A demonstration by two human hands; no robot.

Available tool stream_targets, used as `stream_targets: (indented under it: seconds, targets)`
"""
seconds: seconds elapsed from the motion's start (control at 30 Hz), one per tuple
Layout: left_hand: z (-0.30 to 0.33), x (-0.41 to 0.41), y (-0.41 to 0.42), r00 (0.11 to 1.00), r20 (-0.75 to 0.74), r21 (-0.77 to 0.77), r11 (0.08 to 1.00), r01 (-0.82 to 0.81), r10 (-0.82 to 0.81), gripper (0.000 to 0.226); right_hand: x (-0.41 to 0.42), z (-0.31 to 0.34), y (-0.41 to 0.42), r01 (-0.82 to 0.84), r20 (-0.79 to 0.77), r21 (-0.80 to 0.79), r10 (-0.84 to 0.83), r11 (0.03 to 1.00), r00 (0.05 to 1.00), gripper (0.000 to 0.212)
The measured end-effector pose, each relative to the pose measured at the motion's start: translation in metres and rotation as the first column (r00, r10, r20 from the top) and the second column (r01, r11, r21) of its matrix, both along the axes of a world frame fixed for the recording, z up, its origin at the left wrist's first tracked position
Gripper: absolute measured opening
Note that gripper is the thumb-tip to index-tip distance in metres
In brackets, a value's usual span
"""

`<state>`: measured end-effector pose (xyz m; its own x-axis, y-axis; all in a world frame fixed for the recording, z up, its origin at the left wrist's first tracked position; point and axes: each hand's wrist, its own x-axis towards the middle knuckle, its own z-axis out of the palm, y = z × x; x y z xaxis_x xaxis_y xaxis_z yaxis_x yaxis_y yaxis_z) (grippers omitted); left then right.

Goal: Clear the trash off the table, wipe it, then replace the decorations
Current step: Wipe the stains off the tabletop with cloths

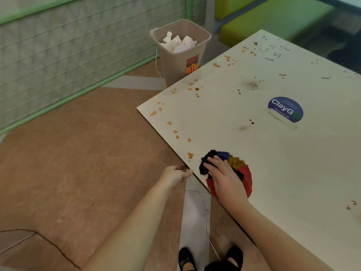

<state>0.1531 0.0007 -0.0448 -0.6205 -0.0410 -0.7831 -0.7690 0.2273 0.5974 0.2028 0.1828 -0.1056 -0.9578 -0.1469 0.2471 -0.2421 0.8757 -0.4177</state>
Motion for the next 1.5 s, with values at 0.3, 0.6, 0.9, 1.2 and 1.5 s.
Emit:
stream_targets:
  seconds: [0.3, 0.6, 0.9, 1.2, 1.5]
  targets:
    - [-0.011, -0.054, -0.027, 0.992, -0.113, -0.1, 0.993, -0.068, 0.057, 0.035, -0.054, 0.014, -0.041, 0.339, 0.19, -0.367, -0.286, 0.866, 0.939, 0.031]
    - [-0.013, -0.065, -0.021, 0.994, -0.098, -0.22, 0.973, -0.064, 0.043, 0.027, -0.057, 0.0, -0.032, 0.028, 0.033, -0.127, -0.024, 0.991, 0.999, 0.033]
    - [-0.01, -0.062, -0.021, 0.995, -0.1, -0.251, 0.967, -0.045, 0.02, 0.02, -0.027, 0.004, -0.04, -0.115, -0.033, -0.116, 0.112, 0.987, 0.993, 0.037]
    - [-0.011, -0.067, -0.023, 0.998, -0.064, -0.267, 0.963, -0.024, 0.007, 0.014, -0.091, 0.004, -0.054, 0.333, 0.185, -0.359, -0.283, 0.872, 0.941, 0.028]
    - [-0.007, -0.075, -0.024, 1.0, 0.016, -0.253, 0.967, 0.0, 0.004, 0.019, -0.123, 0.014, -0.01, -0.021, -0.008, -0.059, 0.02, 0.998, 1.0, 0.023]
